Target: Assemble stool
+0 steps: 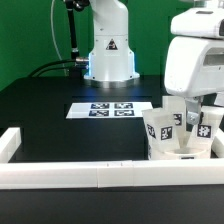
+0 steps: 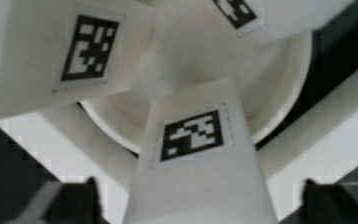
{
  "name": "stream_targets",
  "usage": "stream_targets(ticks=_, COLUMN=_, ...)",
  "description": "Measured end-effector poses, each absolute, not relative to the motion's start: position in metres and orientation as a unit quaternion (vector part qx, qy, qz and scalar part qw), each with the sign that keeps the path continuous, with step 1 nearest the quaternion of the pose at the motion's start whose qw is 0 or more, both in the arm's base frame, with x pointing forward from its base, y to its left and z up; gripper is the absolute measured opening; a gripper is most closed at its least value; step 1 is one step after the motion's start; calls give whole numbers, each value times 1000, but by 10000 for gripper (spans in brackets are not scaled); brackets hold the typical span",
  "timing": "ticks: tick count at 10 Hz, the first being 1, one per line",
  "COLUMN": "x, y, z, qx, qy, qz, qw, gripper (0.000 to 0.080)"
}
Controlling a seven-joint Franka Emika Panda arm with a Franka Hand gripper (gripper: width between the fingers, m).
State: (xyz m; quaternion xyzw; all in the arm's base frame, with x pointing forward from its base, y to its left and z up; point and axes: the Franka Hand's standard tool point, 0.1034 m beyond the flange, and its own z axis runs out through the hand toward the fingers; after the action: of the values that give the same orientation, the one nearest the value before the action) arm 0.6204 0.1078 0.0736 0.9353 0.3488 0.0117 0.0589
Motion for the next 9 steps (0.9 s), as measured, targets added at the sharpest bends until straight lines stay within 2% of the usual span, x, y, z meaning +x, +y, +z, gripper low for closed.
stream_targets(ticks=1, x=621, y=108, z=75, qx=952, qy=301, qz=16, qw=58, gripper=374)
stream_targets(ticks=2, x=621, y=108, z=75, qx=960, qy=272, qz=18, qw=58, gripper=340)
stream_targets(ticks=5, x=624, y=103, z=75, qx=990, qy=124, qz=29, qw=53, gripper=340)
stream_targets(ticks=6, x=625, y=97, z=75, qx=996, qy=74, qz=30, qw=43, gripper=340)
stream_targets(ticks=8, x=623, y=89, z=74, qx=997, qy=-73, qz=29, qw=8, gripper=340)
stream_targets(ticks=9, x=624, y=89, z=74, qx=996, qy=-85, qz=30, qw=10, gripper=340)
